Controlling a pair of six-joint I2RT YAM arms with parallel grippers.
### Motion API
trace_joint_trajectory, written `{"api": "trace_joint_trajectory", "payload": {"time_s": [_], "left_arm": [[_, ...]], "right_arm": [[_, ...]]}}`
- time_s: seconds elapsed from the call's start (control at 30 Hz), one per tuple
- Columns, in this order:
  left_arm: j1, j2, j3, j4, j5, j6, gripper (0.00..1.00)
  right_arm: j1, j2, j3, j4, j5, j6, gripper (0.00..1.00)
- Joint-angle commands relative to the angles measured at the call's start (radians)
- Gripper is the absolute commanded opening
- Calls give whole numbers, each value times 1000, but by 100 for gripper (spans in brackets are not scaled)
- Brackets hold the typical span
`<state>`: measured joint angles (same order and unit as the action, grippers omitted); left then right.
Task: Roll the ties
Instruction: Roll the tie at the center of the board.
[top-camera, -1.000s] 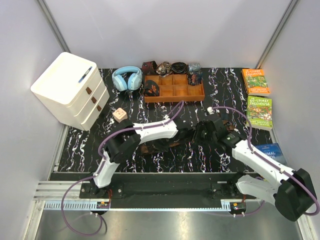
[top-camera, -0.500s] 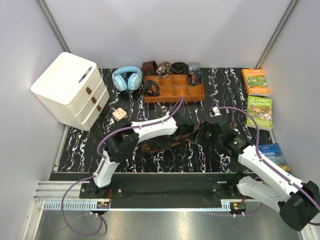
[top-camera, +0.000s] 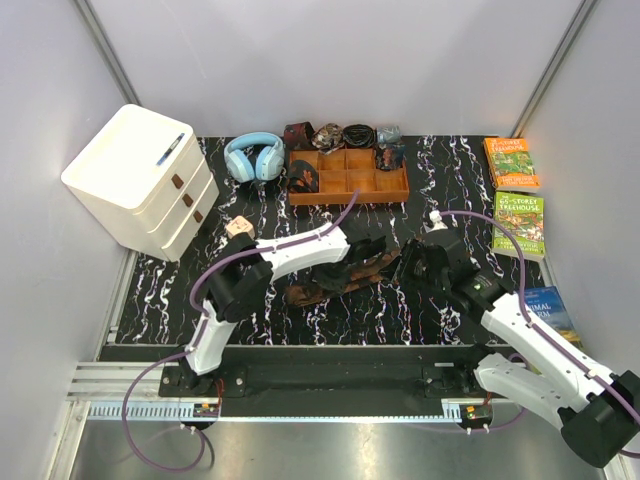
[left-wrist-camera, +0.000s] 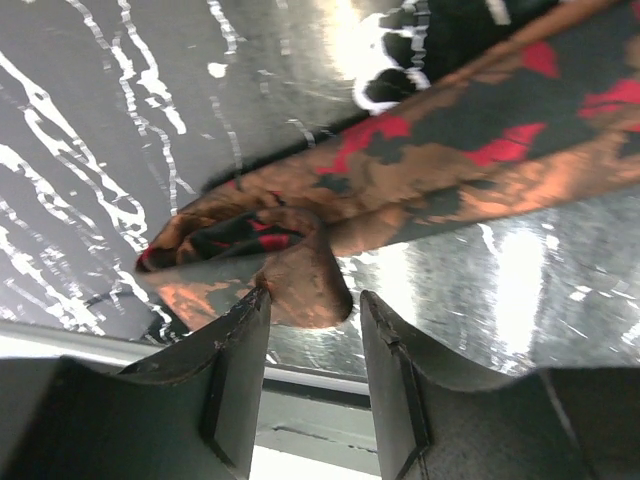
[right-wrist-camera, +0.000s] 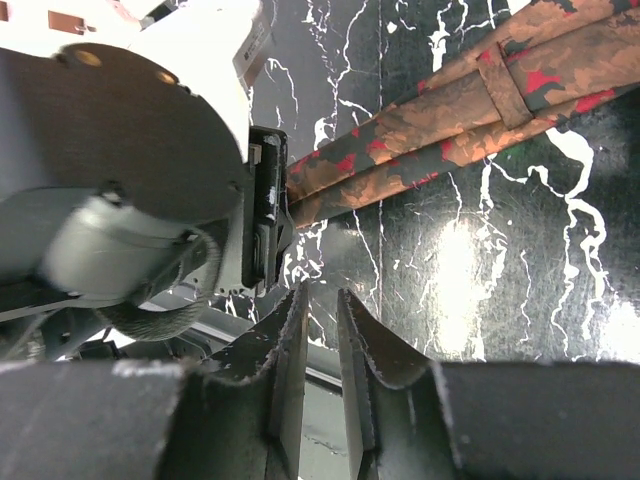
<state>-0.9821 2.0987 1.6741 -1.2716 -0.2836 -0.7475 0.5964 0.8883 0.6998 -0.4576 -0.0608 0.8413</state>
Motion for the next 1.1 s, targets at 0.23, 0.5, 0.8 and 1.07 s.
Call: {"api": "trace_joint_trajectory", "payload": {"time_s": [0.23,0.5,0.8,1.07], "left_arm": [[19,-129,47,52,67,31,47],[39,-264,30,58,60,28,46],[97,-566,-256,181,47,-1,47],[249,-883,-681,432,135,-23,53]], "right_arm": [[5,-6,44,-4,30,-15,26],[6,52,63,-3,18,-30,27],[52,320,177,70,-250,-134,25],[169,557,346,91,-251,-145,21]]}}
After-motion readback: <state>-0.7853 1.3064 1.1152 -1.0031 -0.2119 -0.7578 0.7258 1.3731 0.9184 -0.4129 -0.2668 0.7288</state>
